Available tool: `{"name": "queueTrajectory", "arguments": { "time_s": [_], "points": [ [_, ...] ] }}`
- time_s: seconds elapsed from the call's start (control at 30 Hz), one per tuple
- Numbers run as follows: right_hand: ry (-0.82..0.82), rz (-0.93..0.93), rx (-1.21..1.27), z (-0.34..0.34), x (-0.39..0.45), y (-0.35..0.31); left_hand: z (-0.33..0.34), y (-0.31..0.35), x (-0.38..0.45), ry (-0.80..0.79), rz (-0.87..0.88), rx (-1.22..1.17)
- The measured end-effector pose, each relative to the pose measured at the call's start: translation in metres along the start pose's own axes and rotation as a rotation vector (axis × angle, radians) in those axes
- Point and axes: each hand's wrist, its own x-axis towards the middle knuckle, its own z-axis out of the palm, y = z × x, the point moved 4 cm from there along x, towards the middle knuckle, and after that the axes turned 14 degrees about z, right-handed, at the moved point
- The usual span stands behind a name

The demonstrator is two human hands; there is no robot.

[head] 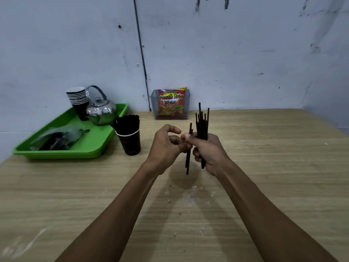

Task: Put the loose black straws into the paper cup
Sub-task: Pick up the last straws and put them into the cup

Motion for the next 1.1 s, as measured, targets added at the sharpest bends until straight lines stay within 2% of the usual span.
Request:
{"name": "queueTrajectory", "arguments": {
  "time_s": [0.1,0.17,0.4,0.53,0.87,1.0,1.1],
  "points": [
    [0.042,-0.084,-0.076,0.012,0.005,-0.003,-0.016,0.001,-0.002,-0.015,0.0,0.064],
    [0.054,-0.161,-0.104,0.019,0.007,-0.003,-0.029,0.002,-0.001,0.046,0.013,0.131],
    [0.069,-0.49,-0.19,0.039,0.012,0.015,-0.049,0.008,-0.001,0.186,0.044,0.035],
    [-0.009,-0.487,-0.25,0.043,0.02,0.041,-0.044,0.007,-0.005,0.195,0.026,-0.005],
    [-0.004,-0.356,-0.177,0.034,0.024,0.045,-0.019,0.017,0.004,0.159,0.001,-0.085],
    [0.002,-0.316,-0.2,0.032,0.025,0.047,-0.003,0.026,0.007,-0.059,-0.094,-0.03],
    [0.037,-0.307,-0.242,0.031,0.026,0.048,-0.004,0.043,0.006,-0.021,0.112,0.09]
  ]
}}
